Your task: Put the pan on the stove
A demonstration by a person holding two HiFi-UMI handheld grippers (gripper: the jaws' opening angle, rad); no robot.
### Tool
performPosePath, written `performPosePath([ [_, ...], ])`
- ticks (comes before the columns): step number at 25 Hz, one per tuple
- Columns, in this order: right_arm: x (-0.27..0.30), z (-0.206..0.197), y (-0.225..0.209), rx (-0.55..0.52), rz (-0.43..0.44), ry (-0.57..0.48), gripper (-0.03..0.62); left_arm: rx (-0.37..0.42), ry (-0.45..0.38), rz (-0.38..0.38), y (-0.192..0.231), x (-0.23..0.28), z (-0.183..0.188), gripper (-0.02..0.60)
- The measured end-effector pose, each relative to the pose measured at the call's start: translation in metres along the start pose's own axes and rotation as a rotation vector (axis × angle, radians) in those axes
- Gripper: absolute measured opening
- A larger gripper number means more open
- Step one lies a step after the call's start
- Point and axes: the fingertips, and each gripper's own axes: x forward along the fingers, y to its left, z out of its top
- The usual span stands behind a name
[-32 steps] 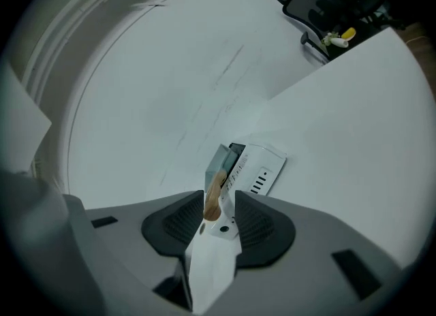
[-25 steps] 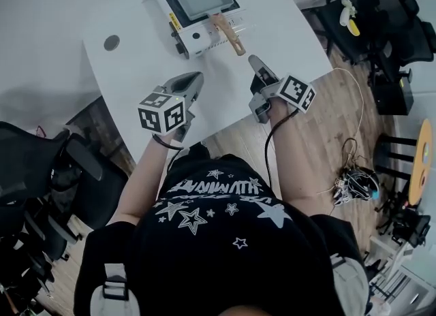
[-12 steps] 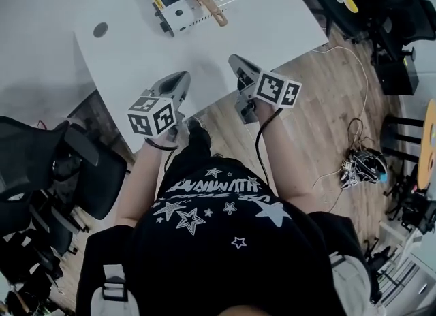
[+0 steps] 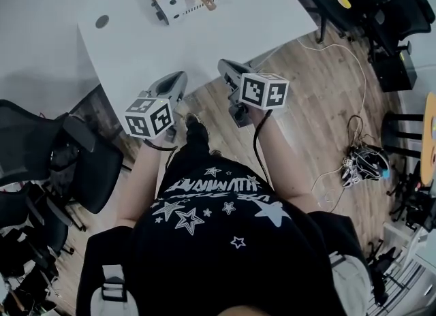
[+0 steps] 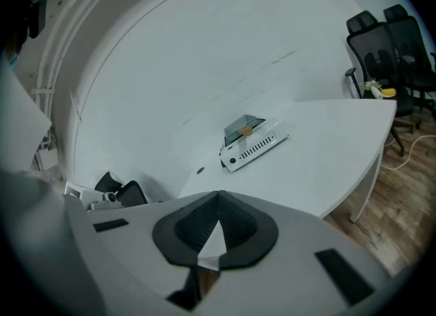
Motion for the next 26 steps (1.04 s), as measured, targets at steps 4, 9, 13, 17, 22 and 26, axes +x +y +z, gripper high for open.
performPosePath([
  [4,-0.019,-0.013,0.011,-0.046,-0.002,0.008,0.006,0.001,-0.012,0.003,-0.018,-0.017,-0.011,0.008],
  [9,-0.038,-0.028,0.023,-0.094,-0.011,0.02,0.006,0.011,-0.029,0.014,-0.034,-0.038,-0.02,0.008],
  [13,-0.05,-0.037,0.037,-0.135,-0.008,0.028,0.006,0.022,-0.043,0.029,-0.043,-0.056,-0.024,0.008],
  [17,-0.061,-0.048,0.047,-0.157,-0.001,0.045,0.006,0.02,-0.038,0.034,-0.054,-0.072,-0.035,0.008],
  [22,-0.071,-0.062,0.061,-0.17,0.009,0.048,0.006,0.008,-0.044,0.042,-0.064,-0.09,-0.045,0.008],
  [26,-0.083,-0.074,0.069,-0.189,0.007,0.05,0.006,0.002,-0.055,0.037,-0.075,-0.103,-0.051,0.008],
])
